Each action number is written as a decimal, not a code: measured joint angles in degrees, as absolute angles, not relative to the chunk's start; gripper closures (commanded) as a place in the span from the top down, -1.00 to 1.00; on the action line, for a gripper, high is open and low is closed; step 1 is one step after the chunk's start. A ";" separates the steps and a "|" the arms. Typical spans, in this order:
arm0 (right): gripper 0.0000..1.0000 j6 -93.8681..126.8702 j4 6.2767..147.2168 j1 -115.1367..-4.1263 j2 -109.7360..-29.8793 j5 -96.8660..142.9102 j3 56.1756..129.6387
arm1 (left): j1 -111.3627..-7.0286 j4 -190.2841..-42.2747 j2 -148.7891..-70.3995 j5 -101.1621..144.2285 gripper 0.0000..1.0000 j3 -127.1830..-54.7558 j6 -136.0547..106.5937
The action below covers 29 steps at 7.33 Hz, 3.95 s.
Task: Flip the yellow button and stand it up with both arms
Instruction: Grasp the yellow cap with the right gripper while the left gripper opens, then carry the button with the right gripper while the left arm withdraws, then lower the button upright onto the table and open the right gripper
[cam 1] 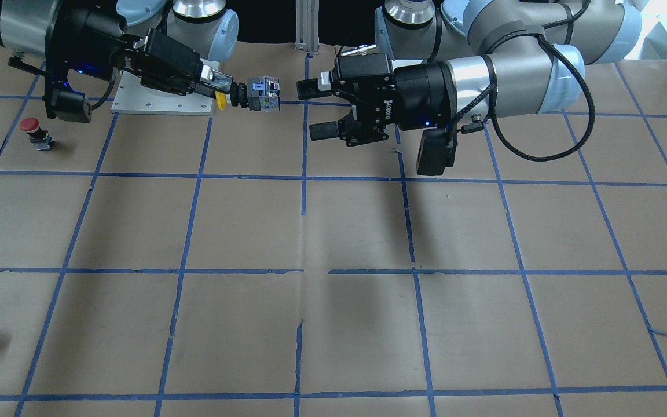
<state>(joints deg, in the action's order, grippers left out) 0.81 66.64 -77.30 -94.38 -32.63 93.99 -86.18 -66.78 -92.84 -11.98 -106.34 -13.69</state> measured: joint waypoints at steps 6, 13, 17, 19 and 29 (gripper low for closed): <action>-0.46 -40.06 72.95 -76.53 -97.21 -71.87 94.68 | -85.12 -65.31 -94.79 -47.92 1.00 -104.41 -13.43; -0.46 -100.84 91.10 -67.82 -97.20 -84.80 104.60 | -87.31 -82.98 -93.53 -84.50 1.00 -96.47 -1.61; -0.50 -128.14 103.11 -56.21 -96.68 -84.55 111.06 | -87.52 -98.09 -94.29 -87.04 1.00 -83.52 5.44; -0.51 -142.80 107.09 -51.93 -94.34 -84.23 112.41 | -87.71 -97.48 -93.33 -87.35 1.00 -82.84 5.82; -0.53 -188.72 114.89 -41.38 -83.34 -82.05 113.20 | -88.47 -92.86 -93.37 -91.52 1.00 -82.94 1.04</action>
<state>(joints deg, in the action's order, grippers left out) -188.72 114.89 -41.38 -83.34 -82.05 113.20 -88.47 -92.86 -93.37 -91.52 -82.94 1.04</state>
